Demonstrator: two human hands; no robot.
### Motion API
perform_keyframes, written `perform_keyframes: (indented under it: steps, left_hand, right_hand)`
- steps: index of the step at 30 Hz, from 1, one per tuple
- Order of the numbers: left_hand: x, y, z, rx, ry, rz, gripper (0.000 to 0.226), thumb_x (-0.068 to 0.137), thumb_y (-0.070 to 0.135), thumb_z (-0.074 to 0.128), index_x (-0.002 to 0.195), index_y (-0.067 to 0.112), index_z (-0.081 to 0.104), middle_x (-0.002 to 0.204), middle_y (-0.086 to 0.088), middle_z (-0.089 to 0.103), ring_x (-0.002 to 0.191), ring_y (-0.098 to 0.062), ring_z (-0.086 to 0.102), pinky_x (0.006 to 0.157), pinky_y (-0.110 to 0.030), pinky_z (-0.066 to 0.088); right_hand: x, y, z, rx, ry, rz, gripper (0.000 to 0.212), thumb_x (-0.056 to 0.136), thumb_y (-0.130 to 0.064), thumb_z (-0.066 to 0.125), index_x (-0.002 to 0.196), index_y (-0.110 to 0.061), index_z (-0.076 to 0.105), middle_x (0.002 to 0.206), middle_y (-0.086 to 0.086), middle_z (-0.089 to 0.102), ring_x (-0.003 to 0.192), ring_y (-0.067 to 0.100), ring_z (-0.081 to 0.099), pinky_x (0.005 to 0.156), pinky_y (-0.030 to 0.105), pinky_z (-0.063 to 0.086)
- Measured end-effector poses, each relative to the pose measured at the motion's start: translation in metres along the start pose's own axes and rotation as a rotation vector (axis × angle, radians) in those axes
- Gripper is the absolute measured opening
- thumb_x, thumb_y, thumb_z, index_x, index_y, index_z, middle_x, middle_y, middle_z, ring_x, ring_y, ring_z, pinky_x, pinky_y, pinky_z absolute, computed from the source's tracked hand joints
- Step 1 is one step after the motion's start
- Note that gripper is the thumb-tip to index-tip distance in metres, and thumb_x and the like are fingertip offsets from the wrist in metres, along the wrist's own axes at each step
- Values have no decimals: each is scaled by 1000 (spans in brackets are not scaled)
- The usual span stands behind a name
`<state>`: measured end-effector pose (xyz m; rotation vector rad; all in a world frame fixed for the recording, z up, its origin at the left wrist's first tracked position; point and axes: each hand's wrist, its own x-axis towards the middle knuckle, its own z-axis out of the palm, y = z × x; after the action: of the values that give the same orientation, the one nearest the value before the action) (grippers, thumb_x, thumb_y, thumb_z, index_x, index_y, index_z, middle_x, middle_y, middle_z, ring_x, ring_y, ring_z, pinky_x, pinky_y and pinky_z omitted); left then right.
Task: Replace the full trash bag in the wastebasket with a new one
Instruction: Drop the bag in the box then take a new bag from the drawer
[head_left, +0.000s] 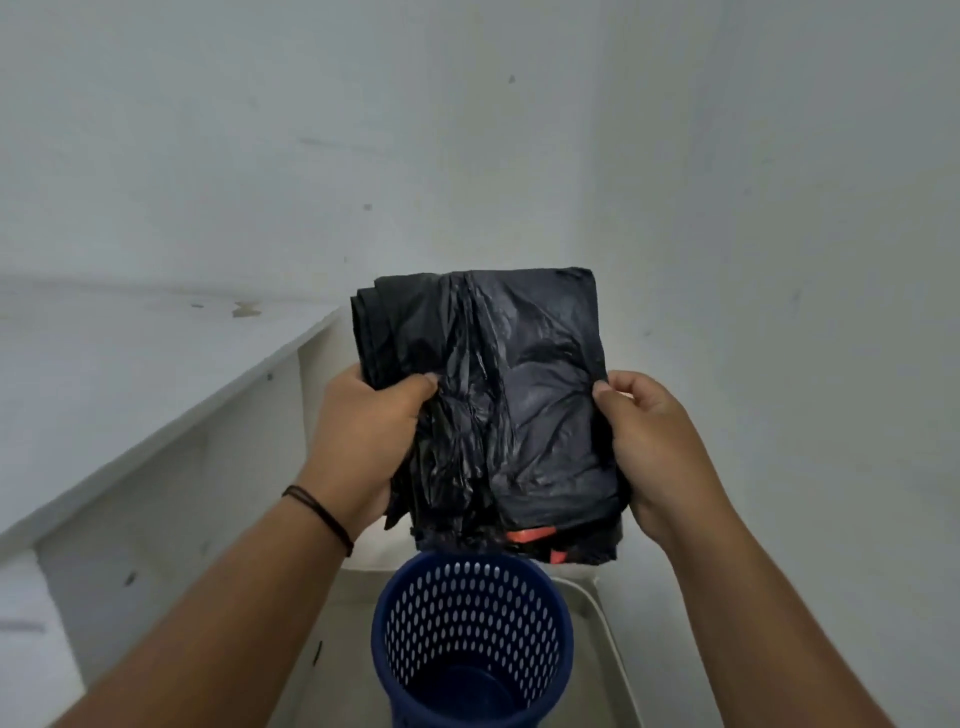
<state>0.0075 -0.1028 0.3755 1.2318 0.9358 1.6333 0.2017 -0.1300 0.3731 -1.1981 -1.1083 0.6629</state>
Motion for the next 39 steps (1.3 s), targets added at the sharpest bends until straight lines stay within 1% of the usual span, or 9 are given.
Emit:
perform_keyframes:
  steps: [5,10,15,21,24,26,29,33,39]
  left_hand:
    - [12,-16,-3,-14,4,-16,13,83,9,65,87,20,71,73,2,75,67,-17,71,53,-25,54]
    - [80,-29,13,-56,-100,-41,16,82,12,66,97,18,71,89,-5,75,80,-26,72,64,-32,57]
    - [170,-63,39,-80,-272,-222,32,77,13,70,109,10,68,102,-8,73,93,-26,70,75,-32,57]
    - [249,-98,72,-91,-274,-276,20,82,3,64,91,17,74,95,-8,75,84,-25,72,63,-26,57]
    - [274,-101,84,-94,-291,-281,20,84,2,62,94,16,72,95,-7,75,86,-24,71,65,-25,57]
    - [287,-101,91,-109,-328,-283,21,85,0,60,96,13,72,96,-9,74,88,-25,71,68,-27,57]
    - [301,-103,95,-101,-335,-282,23,85,-1,58,103,9,69,99,-10,73,91,-26,70,73,-30,58]
    - [308,-113,88,-75,-280,-274,27,85,-1,58,108,10,67,102,-7,73,92,-25,70,78,-32,58]
    - [284,-142,56,-35,-173,-218,29,85,0,58,110,11,66,102,-6,73,91,-26,70,77,-36,57]
  right_hand:
    - [10,29,9,-138,-19,-6,49,79,-65,50,118,-35,48,98,-10,65,90,11,64,74,33,53]
    - [89,44,29,133,-184,96,20,88,-32,61,106,-23,62,92,0,74,82,14,72,68,28,54]
    - [177,68,47,268,-245,184,17,90,-26,60,106,-20,63,92,3,75,85,17,72,67,26,57]
    - [242,86,62,-436,249,-184,48,81,-57,56,117,-26,50,104,-16,50,96,2,51,77,16,38]
    - [251,81,81,-445,168,-214,74,66,-83,41,117,-32,55,101,-30,49,94,-9,49,80,8,35]
    - [258,83,91,-505,80,-153,89,59,-85,47,132,-34,43,114,-28,48,107,-7,47,91,18,43]
    - [275,89,96,-478,86,-107,64,76,-54,62,134,-31,45,120,-17,55,109,0,53,95,29,49]
    - [291,109,82,-391,183,-141,21,87,-19,57,101,-34,65,80,-29,60,75,-22,54,63,-1,42]
    - [282,151,44,-22,139,45,17,87,-17,60,91,-32,66,86,-10,73,78,11,70,73,36,56]
